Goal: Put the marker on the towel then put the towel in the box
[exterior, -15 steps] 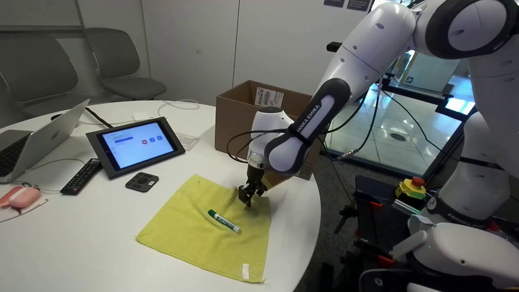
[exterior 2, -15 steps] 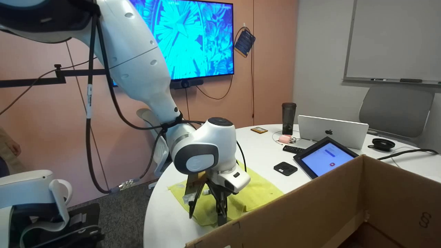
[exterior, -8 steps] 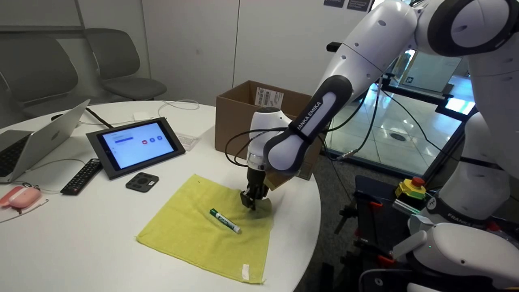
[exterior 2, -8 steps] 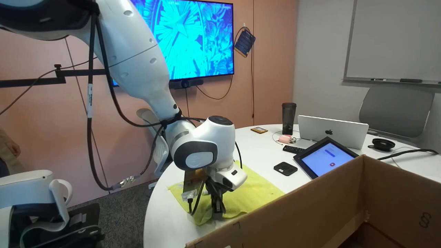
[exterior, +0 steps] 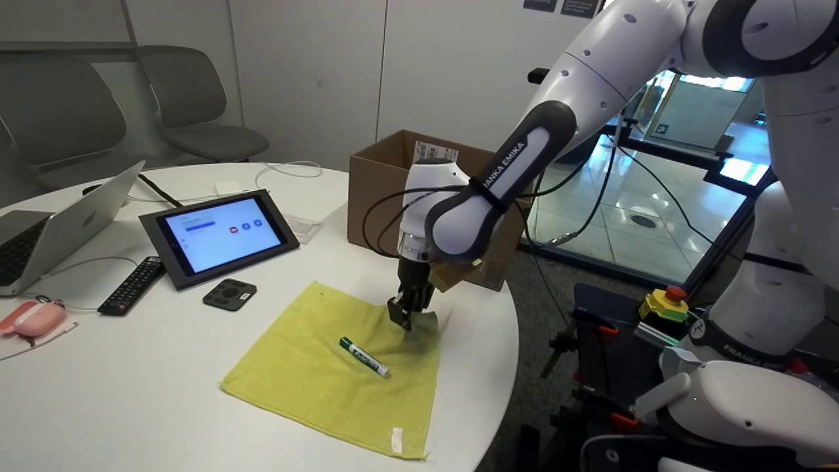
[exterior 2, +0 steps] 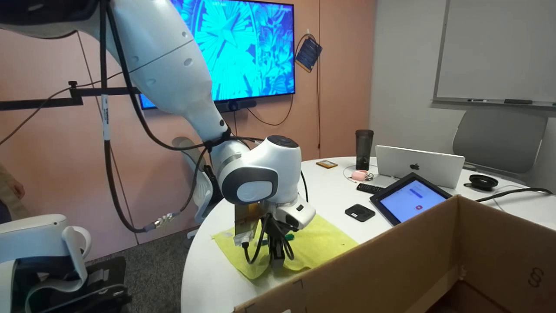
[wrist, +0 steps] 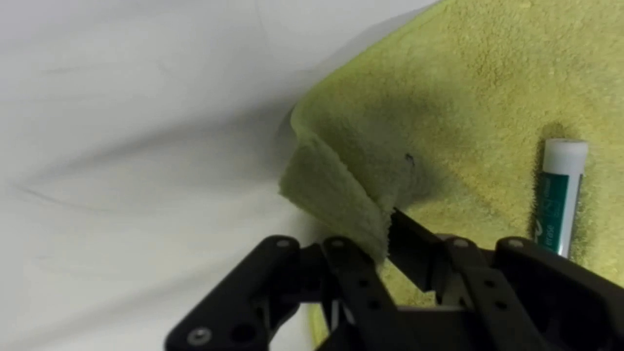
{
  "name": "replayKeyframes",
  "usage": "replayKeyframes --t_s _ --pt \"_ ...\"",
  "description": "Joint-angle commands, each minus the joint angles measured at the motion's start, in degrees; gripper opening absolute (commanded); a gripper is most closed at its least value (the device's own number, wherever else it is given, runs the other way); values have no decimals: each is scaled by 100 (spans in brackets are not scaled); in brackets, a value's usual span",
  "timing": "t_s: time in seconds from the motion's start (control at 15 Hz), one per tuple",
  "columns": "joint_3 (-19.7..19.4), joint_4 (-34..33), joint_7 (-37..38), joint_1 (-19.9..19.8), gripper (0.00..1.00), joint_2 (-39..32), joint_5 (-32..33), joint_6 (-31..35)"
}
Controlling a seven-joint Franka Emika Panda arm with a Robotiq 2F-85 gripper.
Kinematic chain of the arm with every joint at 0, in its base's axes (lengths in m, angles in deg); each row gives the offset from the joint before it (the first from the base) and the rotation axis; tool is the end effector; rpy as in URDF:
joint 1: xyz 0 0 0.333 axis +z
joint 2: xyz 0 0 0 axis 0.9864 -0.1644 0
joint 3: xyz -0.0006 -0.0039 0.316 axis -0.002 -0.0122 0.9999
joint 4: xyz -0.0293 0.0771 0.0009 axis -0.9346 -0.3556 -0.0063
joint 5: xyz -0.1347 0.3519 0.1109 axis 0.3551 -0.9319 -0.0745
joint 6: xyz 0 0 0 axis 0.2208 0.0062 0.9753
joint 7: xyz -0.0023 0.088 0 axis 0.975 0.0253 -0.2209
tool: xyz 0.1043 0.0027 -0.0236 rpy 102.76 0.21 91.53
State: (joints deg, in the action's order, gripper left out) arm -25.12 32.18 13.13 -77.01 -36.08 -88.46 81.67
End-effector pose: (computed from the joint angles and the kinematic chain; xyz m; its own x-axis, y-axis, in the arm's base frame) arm 0.5713 0.0835 0.1253 0.9650 -0.2503 -0.0782 -0.2584 -0.9586 -0.1199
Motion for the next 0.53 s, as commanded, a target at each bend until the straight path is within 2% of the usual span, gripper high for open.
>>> replayKeyframes --t_s 0.0,0.2,0.47 --pt "313 43 -474 -162 3 411 -213 -224" --pt "588 -87 -790 -133 3 474 -299 -346" --pt "894 -235 -979 116 3 444 -260 -429"
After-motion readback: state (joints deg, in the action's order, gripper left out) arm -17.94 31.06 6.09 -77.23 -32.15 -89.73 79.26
